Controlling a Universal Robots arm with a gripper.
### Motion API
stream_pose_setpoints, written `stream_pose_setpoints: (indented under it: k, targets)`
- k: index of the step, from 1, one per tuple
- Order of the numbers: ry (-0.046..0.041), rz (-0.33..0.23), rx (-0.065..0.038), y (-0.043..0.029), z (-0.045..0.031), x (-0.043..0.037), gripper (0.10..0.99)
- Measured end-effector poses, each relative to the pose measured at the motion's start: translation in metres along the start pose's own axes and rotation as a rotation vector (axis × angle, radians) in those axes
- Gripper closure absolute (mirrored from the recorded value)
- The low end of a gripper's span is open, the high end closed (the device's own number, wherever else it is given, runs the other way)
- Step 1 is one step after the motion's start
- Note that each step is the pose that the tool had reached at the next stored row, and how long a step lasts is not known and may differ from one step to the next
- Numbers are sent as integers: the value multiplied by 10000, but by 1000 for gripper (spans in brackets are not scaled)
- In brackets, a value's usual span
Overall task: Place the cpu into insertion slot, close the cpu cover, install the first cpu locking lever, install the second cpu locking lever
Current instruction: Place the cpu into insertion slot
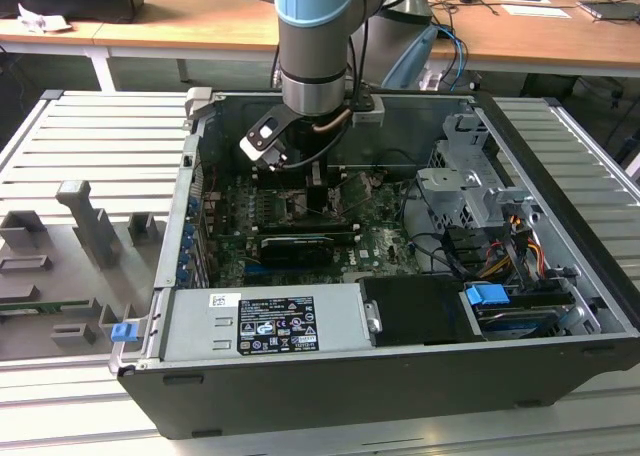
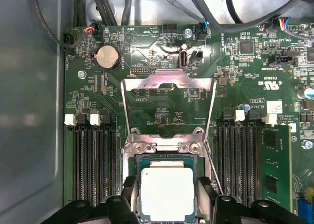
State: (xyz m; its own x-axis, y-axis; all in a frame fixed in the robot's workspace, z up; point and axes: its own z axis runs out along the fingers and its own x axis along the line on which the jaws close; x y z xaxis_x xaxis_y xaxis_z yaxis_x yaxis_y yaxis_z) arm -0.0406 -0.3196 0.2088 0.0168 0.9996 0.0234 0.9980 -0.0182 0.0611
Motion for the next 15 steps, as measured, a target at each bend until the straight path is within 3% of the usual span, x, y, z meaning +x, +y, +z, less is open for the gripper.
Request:
stream_pose_setpoints:
  k: [2,6,7,11,15]
  targets:
    - [0,0,1,2,-31,1,482]
    - [0,0,1,3,-48,-14,749]
    - [0,0,0,3,-48,-16,749]
    - [1,0,0,3,-52,-17,980]
    - [0,0,1,4,-61,-16,980]
